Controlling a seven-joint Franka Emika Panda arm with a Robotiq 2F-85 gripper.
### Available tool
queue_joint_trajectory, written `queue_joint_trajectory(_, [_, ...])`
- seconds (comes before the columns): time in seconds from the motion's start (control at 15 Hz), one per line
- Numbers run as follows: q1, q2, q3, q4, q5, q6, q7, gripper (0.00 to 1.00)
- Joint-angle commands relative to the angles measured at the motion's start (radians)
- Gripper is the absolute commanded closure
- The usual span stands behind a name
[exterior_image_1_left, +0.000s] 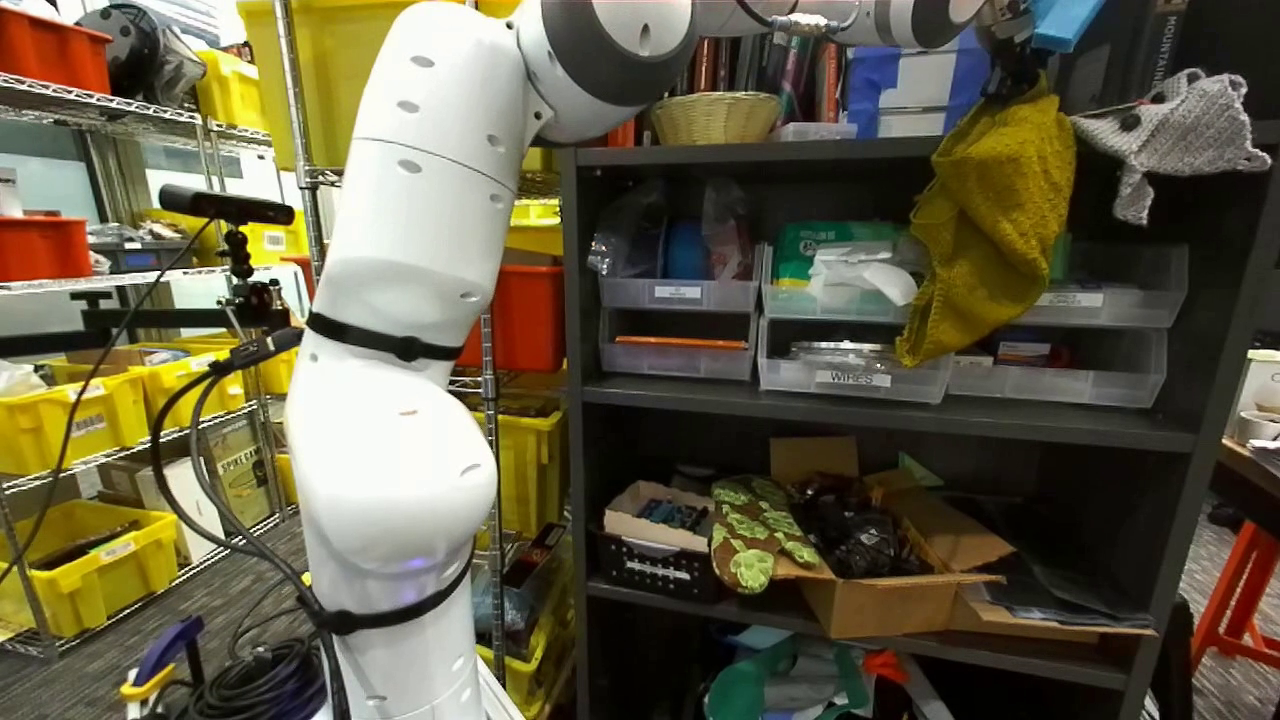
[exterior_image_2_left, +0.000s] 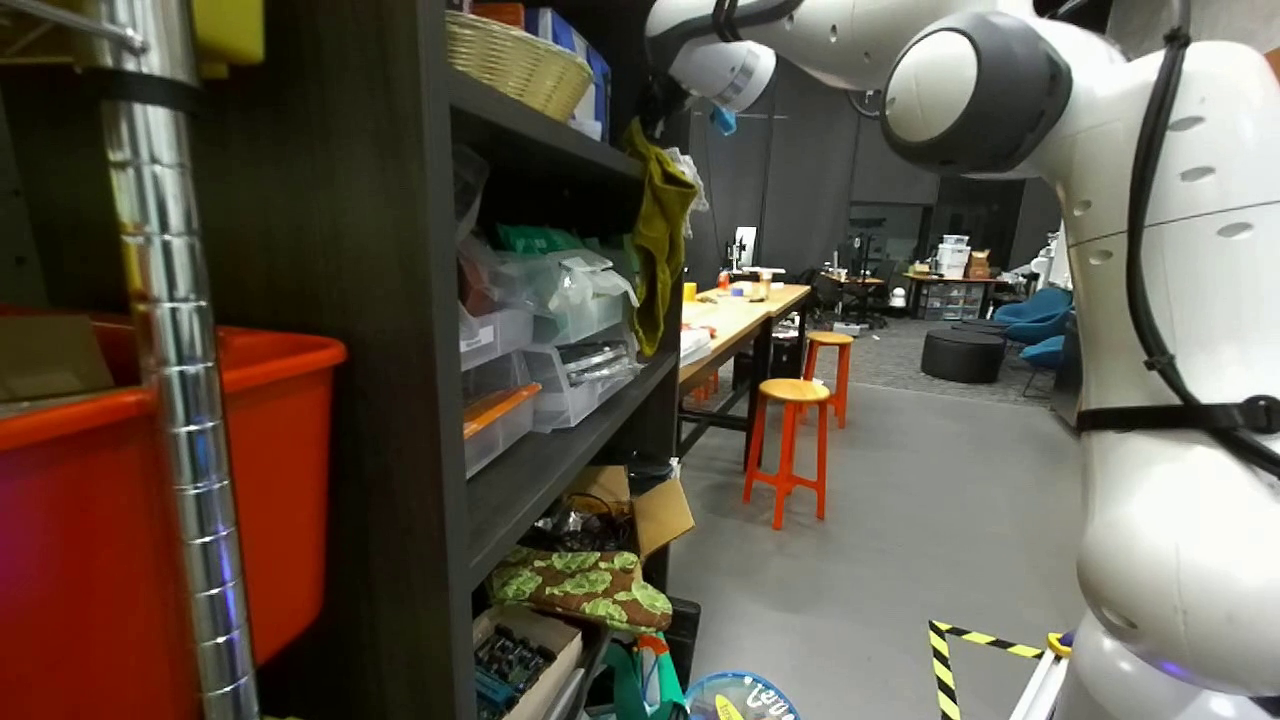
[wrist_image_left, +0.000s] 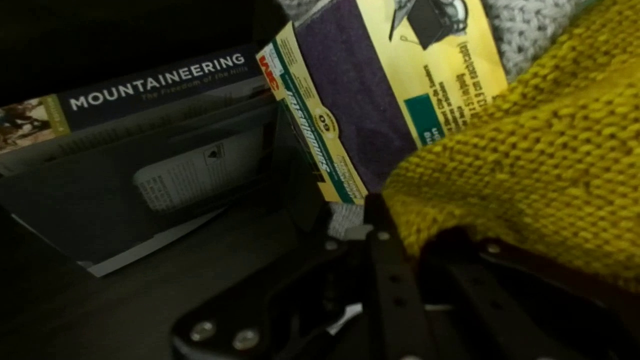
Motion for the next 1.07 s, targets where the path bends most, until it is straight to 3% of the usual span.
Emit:
queue_joint_trajectory(0.0, [0.008,0.023,-0.005,0.042,-0.023,-0.043,0.018,0.99])
queue_joint_trajectory(0.33, [0.034,0.025,-0.007,0.022,-0.057,-0.028,0.011,0.99])
queue_joint_trajectory(1.0, [0.121,-0.045,0.006,-0.139,-0.293,0.08,-0.032,0.99])
